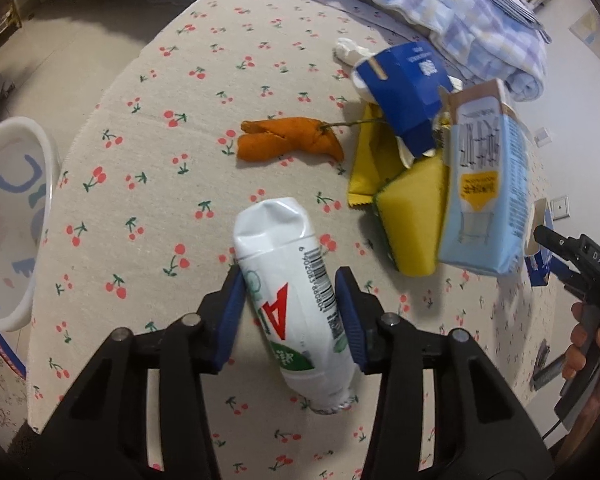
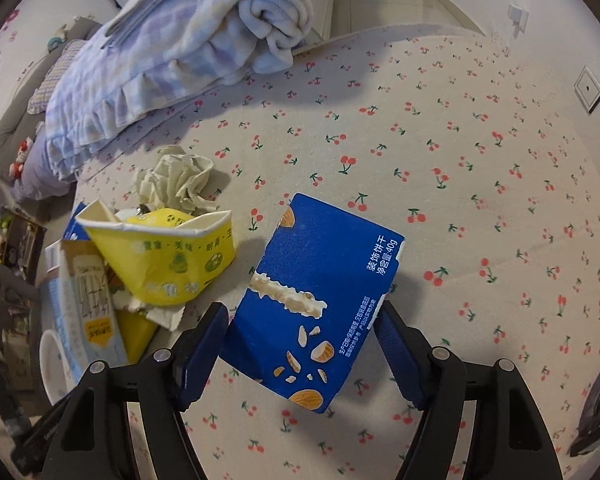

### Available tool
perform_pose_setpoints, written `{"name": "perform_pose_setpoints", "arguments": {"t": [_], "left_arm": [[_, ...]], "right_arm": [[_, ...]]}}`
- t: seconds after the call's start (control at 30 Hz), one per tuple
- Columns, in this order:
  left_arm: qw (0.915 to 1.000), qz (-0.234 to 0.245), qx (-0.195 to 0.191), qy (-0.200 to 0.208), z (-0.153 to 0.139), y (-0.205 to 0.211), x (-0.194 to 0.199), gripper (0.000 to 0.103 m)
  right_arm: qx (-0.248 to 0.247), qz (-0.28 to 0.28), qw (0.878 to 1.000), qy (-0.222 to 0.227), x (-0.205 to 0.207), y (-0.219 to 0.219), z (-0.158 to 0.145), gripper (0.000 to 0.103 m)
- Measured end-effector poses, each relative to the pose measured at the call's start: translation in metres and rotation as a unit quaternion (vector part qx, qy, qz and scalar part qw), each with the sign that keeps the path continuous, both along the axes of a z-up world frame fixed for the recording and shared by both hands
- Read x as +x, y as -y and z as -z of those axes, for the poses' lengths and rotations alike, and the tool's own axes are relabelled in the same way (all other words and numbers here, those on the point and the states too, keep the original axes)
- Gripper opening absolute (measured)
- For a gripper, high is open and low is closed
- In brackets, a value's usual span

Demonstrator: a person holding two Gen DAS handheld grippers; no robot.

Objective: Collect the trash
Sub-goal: 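Carry the bottle and blue box to the white bin and release both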

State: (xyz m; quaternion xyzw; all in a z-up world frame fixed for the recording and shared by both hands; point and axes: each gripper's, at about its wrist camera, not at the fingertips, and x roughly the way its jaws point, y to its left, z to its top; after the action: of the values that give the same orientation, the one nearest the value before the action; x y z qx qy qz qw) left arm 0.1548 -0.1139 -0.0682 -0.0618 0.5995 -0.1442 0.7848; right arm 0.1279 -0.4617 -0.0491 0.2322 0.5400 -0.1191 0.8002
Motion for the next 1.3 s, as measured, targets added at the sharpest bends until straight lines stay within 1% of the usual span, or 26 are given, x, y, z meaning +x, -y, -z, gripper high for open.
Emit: {"name": "perform_pose_setpoints", "arguments": {"t": [0.07,0.27,0.37,0.5,0.63,0.77,0.83,0.9,0.93,1.07,1.2,1.3], "left_arm": [[0.9999,0.009,0.007,0.01,-0.005,0.005,-0.003,0.046],[0.9992,0.023,0.005,0.032,-0.022,-0.002,-0.014,0.045],[0.9984,0.028,0.002,0.05,-0.037,-0.014,-0.017,0.044],[0.996,0.024,0.0,0.086,-0.058,-0.03,-0.017,0.044],[0.9927,0.004,0.002,0.121,-0.077,-0.063,-0.015,0.044],[0.9883,-0.025,0.011,0.15,-0.086,-0.095,-0.013,0.044],[0.9834,-0.045,0.029,0.173,-0.087,-0.117,-0.014,0.044],[0.9794,-0.059,0.051,0.186,-0.086,-0.13,-0.014,0.044],[0.9782,-0.067,0.061,0.187,-0.083,-0.141,-0.013,0.044],[0.9772,-0.101,0.066,0.175,-0.073,-0.176,-0.006,0.044],[0.9766,-0.127,0.068,0.16,-0.062,-0.2,0.002,0.044],[0.977,-0.134,0.066,0.152,-0.056,-0.209,0.003,0.044]], "right_arm": [[-0.003,-0.005,1.0,0.007,-0.004,-0.002,-0.006,0.076],[-0.007,-0.025,0.999,0.029,-0.028,-0.015,-0.032,0.076],[-0.01,-0.04,0.998,0.05,-0.033,-0.032,-0.047,0.076],[-0.024,-0.066,0.994,0.079,-0.036,-0.062,-0.068,0.076],[-0.021,-0.097,0.99,0.102,-0.034,-0.097,-0.081,0.076],[-0.012,-0.13,0.986,0.108,-0.022,-0.133,-0.081,0.076],[-0.003,-0.148,0.983,0.109,-0.015,-0.152,-0.081,0.076],[0.0,-0.167,0.98,0.112,-0.007,-0.172,-0.08,0.076],[0.0,-0.174,0.978,0.112,-0.004,-0.181,-0.079,0.076],[0.002,-0.207,0.973,0.107,0.009,-0.221,-0.071,0.076],[0.014,-0.231,0.968,0.098,0.026,-0.259,-0.06,0.076],[0.024,-0.248,0.964,0.095,0.037,-0.286,-0.054,0.076]]}}
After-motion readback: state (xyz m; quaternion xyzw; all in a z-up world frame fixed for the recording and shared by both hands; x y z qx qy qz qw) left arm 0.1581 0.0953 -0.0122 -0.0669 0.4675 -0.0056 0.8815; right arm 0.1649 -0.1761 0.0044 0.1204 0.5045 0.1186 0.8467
